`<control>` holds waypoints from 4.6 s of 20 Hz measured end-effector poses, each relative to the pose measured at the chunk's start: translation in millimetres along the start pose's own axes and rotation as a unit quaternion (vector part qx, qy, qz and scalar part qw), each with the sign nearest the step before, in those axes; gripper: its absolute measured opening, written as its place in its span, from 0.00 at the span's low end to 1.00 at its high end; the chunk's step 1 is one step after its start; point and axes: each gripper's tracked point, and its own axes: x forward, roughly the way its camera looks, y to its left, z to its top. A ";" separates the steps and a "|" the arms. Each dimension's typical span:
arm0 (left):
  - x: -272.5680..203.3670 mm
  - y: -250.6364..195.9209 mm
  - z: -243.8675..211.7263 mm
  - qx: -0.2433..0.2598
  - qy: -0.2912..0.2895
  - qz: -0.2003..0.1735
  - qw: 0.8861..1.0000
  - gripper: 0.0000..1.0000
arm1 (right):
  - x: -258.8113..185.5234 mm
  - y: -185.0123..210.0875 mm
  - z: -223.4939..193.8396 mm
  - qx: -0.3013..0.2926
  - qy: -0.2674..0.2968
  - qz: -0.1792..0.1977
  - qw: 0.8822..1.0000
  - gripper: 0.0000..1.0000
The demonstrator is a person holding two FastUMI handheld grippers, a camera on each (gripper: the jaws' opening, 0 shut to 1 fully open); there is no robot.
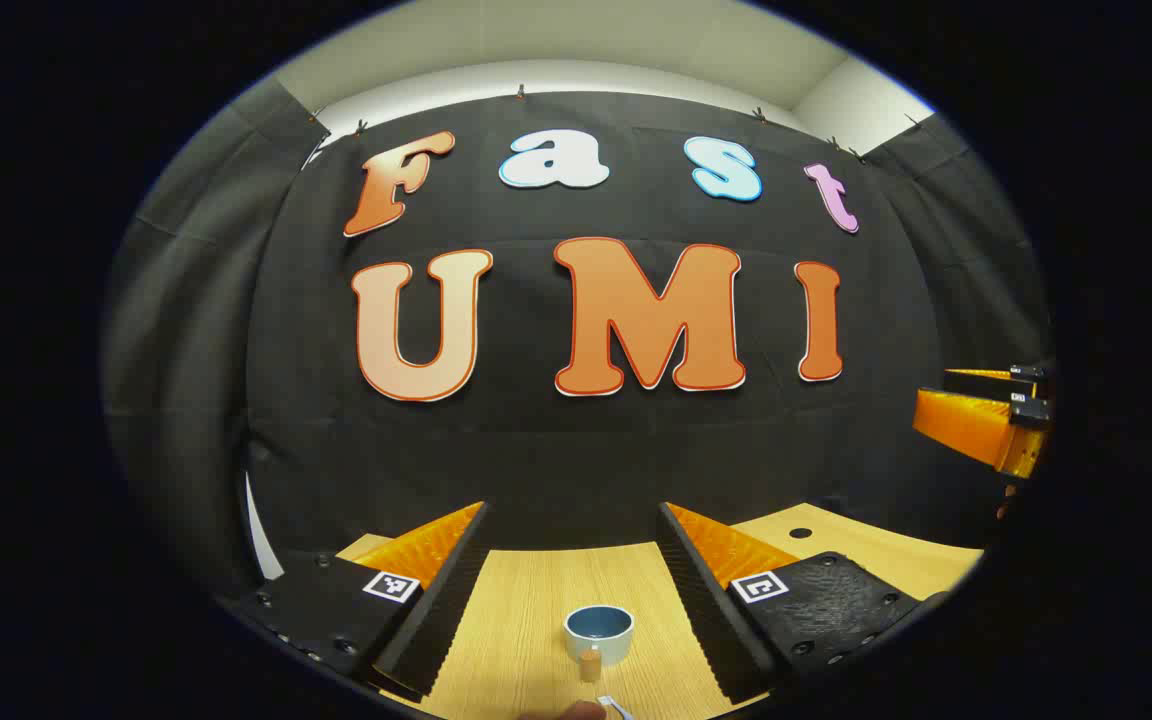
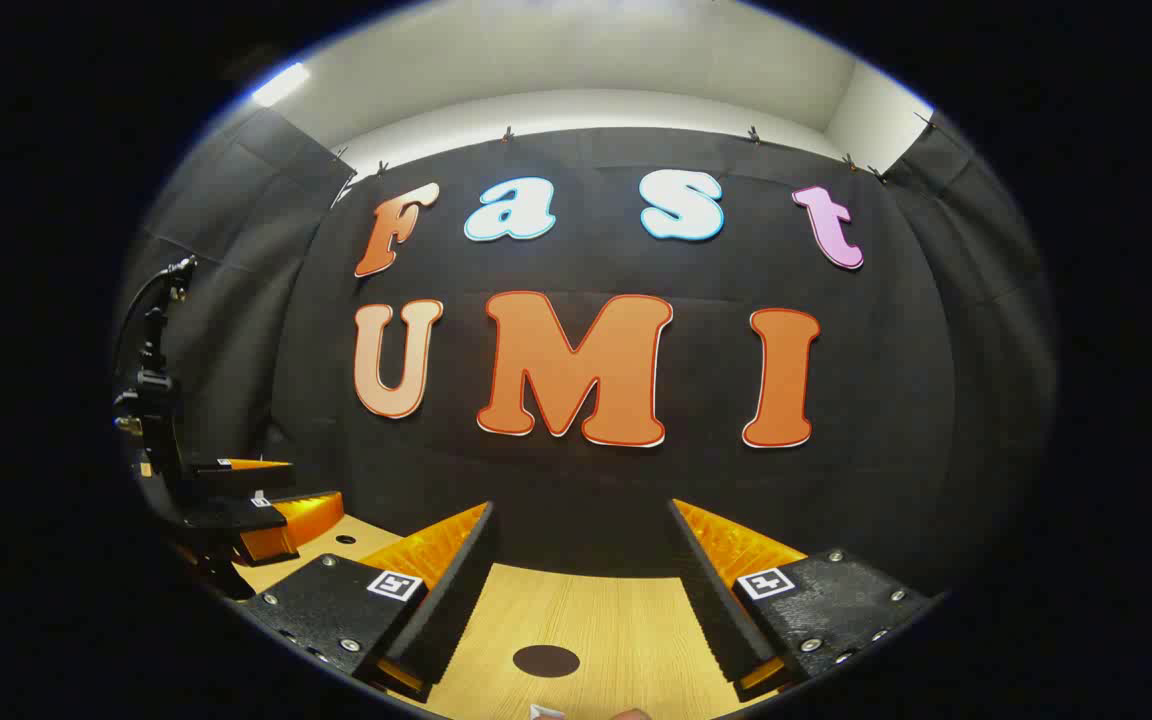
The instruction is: Put the toothbrush and toothpaste on the desktop into the cup, then pick up the cup and place it on the coaster on the desktop.
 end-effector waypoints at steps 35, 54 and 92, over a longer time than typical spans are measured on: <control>9.5 -24.2 -140.0 -0.042 0.273 -0.041 0.960 0.97 | -45.1 18.5 -97.5 0.040 0.249 0.063 0.966 0.96; -26.1 -29.4 -223.2 -0.052 0.571 -0.018 0.819 0.93 | -92.8 21.6 -156.1 0.006 0.501 0.092 0.861 0.86; 48.8 -19.2 -155.5 -0.088 0.488 -0.046 0.867 0.04 | -94.5 29.4 -176.3 0.090 0.502 0.108 0.854 0.07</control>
